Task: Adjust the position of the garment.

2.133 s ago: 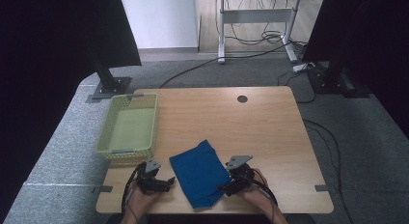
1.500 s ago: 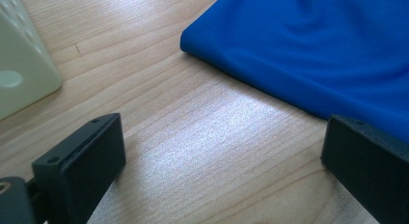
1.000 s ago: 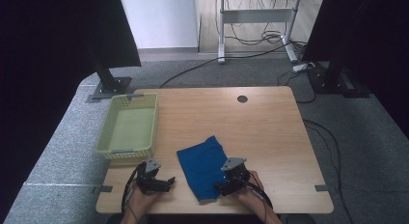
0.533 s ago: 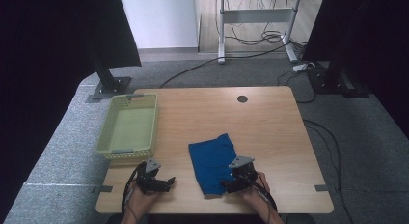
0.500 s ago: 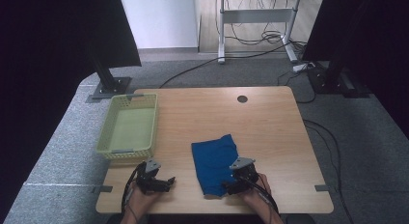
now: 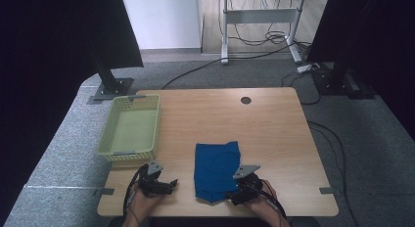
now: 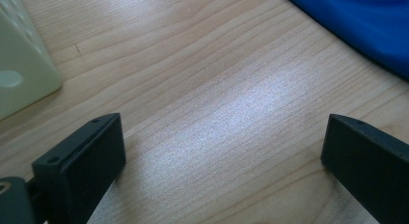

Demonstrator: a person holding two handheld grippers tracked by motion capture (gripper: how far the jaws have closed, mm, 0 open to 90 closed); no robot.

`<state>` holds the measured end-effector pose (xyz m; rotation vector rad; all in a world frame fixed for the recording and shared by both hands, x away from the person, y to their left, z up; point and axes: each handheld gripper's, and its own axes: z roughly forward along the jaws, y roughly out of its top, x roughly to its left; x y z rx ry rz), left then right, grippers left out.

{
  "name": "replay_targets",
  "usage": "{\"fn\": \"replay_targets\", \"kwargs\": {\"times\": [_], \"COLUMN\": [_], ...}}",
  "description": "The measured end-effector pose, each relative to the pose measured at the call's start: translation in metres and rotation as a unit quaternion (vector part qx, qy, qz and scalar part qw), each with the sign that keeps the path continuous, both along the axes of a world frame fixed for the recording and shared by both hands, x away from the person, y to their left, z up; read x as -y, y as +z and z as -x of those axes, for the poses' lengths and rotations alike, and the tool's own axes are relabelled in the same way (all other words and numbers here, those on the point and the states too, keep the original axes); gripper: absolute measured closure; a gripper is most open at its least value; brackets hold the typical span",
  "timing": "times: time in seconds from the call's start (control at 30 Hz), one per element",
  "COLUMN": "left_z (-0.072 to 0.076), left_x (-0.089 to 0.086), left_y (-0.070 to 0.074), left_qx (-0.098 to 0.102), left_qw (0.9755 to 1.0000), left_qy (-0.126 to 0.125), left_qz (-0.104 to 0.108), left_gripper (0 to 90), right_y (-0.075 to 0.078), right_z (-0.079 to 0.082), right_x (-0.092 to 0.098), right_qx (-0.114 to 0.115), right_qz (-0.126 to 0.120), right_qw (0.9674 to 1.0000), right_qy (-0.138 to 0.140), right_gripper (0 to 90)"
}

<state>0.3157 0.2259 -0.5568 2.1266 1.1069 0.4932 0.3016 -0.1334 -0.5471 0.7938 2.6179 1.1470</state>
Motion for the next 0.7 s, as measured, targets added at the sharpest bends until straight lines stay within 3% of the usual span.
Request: {"fn": "replay_targets", "kwargs": {"times": [0.03, 0.07, 0.13, 0.17, 0.23, 0.27, 0.57, 0.7], "left_z": [0.000, 0.000, 0.000, 0.000, 0.000, 0.000, 0.000, 0.000], "left_x": [0.000, 0.000, 0.000, 0.000, 0.000, 0.000, 0.000, 0.000], "left_y": [0.000, 0.000, 0.000, 0.000, 0.000, 0.000, 0.000, 0.000], "left_qx": [0.000, 0.000, 0.000, 0.000, 0.000, 0.000, 0.000, 0.000], "left_qw": [1.0000, 1.0000, 1.0000, 1.0000, 1.0000, 1.0000, 1.0000, 1.0000], "left_qy": [0.000, 0.000, 0.000, 0.000, 0.000, 0.000, 0.000, 0.000], "left_qz": [0.000, 0.000, 0.000, 0.000, 0.000, 0.000, 0.000, 0.000], "left_gripper": [1.9, 1.9, 1.9, 1.9, 1.9, 1.9, 1.9, 1.9], "right_y": [0.000, 0.004, 0.004, -0.002, -0.002, -0.009, -0.010, -0.010], "right_z": [0.000, 0.001, 0.001, 0.000, 0.000, -0.003, -0.008, -0.018], "right_x": [0.000, 0.000, 0.000, -0.006, -0.006, -0.007, -0.006, -0.004], "right_qx": [0.000, 0.027, 0.027, 0.025, 0.025, 0.031, 0.033, 0.033], "right_qz": [0.000, -0.010, -0.010, 0.010, 0.010, 0.017, 0.014, 0.015], "right_qw": [1.0000, 0.9996, 0.9996, 0.9995, 0.9995, 0.9992, 0.9993, 0.9993], "right_qy": [0.000, 0.001, 0.001, 0.018, 0.018, 0.016, 0.008, -0.006], "right_gripper": [15.0, 15.0, 14.8, 14.8, 14.9, 16.0, 17.0, 17.9]}}
